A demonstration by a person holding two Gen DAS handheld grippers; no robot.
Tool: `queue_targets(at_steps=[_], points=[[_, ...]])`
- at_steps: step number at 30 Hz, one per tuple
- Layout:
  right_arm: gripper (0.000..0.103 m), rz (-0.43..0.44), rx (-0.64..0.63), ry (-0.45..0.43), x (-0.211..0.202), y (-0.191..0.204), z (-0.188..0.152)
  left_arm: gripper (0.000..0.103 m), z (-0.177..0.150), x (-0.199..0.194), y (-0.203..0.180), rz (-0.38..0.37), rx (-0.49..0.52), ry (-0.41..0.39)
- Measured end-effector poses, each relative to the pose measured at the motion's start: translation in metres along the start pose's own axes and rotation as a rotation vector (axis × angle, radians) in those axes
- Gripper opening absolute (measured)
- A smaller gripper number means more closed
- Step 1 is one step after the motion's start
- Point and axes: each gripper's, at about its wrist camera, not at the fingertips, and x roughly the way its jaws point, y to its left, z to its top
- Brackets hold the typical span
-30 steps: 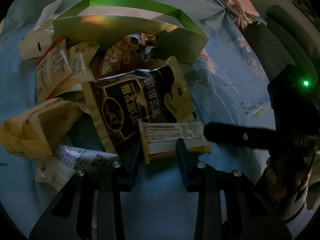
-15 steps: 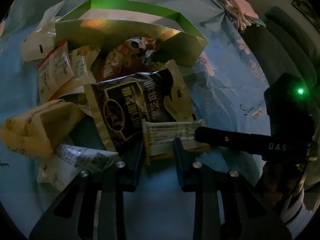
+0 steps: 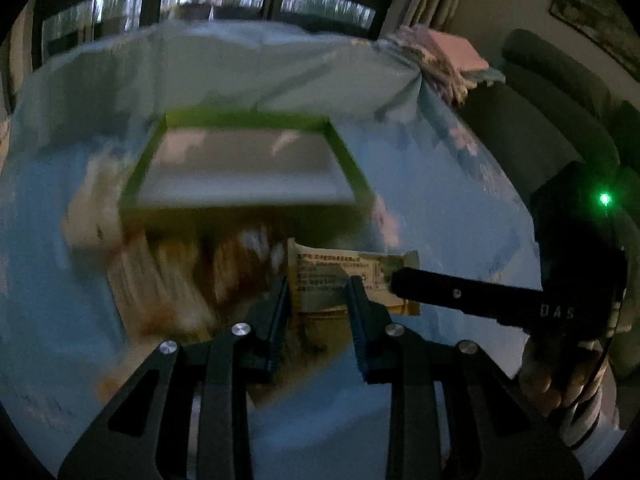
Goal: Organize snacks
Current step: 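Carry the white bar into the green box and open the right gripper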
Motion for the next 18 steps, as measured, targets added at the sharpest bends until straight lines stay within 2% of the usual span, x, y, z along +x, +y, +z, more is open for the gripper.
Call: queue_targets(at_steps=[5, 8, 13, 18], points=[[0.022, 0.016, 0.000, -0.050, 0.018, -0.001, 0.053, 0.030, 0.051, 0.021, 0.018, 0.015, -0.013, -0.021], [0.023, 0.010, 0.002, -0.055, 0.033, -0.008, 0.075, 0.030, 0.076, 0.045, 0.040, -0.001, -0.066, -0.004], [0.023, -0.022, 0.021, -0.031, 0.066, -0.022, 0.100, 0.030, 0.093, 0.077, 0.059, 0.006, -0.119, 0.034], [0.023, -0.103, 0.010, 0.002, 0.092, -0.031, 0.112, 0.032, 0.097, 0.106, 0.070, 0.041, -0.149, 0.083]])
